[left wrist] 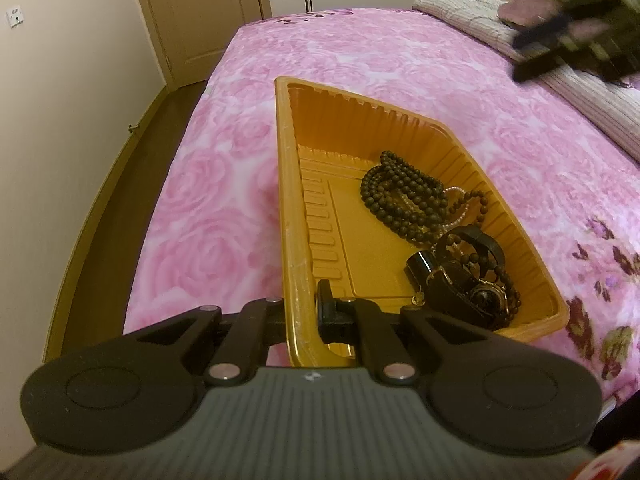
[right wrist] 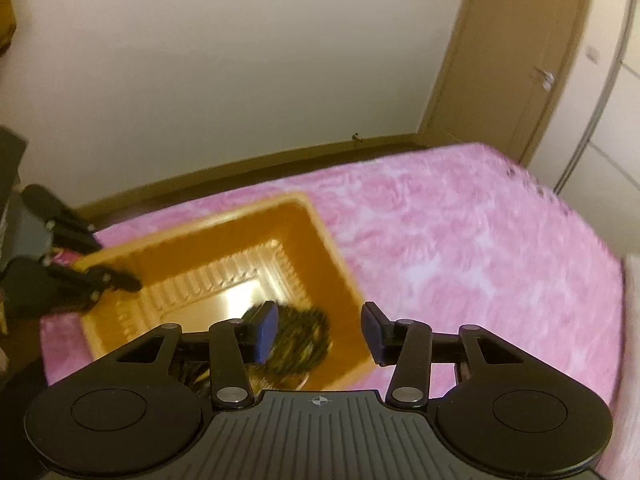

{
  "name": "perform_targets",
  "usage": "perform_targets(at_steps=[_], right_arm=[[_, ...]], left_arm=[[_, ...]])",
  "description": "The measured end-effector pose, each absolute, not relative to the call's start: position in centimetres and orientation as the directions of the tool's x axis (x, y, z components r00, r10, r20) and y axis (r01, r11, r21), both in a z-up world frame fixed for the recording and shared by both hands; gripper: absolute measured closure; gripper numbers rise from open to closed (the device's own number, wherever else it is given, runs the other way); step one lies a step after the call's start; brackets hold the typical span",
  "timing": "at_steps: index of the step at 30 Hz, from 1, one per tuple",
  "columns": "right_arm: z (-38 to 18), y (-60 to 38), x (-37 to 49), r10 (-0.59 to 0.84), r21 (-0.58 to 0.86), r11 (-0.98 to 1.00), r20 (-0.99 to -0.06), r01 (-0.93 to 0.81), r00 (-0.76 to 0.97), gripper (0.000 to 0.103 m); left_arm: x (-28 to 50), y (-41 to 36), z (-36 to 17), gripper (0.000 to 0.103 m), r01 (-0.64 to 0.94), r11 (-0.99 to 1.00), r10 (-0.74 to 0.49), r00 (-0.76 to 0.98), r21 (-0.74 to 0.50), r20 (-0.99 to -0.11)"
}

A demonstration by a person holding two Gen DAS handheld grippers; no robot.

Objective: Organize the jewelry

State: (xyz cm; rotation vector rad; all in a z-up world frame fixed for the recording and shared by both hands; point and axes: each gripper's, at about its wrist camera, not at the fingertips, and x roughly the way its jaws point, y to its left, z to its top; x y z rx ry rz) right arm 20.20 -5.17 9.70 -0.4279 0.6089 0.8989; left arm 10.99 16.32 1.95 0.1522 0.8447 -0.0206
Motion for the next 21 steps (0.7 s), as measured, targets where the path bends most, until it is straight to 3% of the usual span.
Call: perform_targets(at_steps=[9,12,14,21], right_arm=[[5.1,-13.4,16.8,0.557,0.17,0.779,-0.63,-0.604,0.541,0.053],[3.7,-15.7,15.5,0.55,0.262,0.813,-0.637,-0.52,0.54,0.052],[3.0,-17.0,14.7,0.543,0.3,0.827,-0.646,-0.476,0.536,0.052],[2.0,-20.0,11.7,0.532,0.4,0.847,-0.646,-0.35,0.548,0.049]], left_arm=[[11.0,17.5,1.8,0.095,0.043,0.998,0.013,0.664,0.055,-0.748],[10.8,18.5,1.7,0.087,0.023,1.0,-0.004,0.67,0.016,-0.742],[10.4,19.2,1.8,0.076,-0.005,1.0,0.003,0.681,0.0,-0.732],[7.5,21.5,3.9,0.073,-0.098,0.992,0.023,0.743,-0.075,-0.669]])
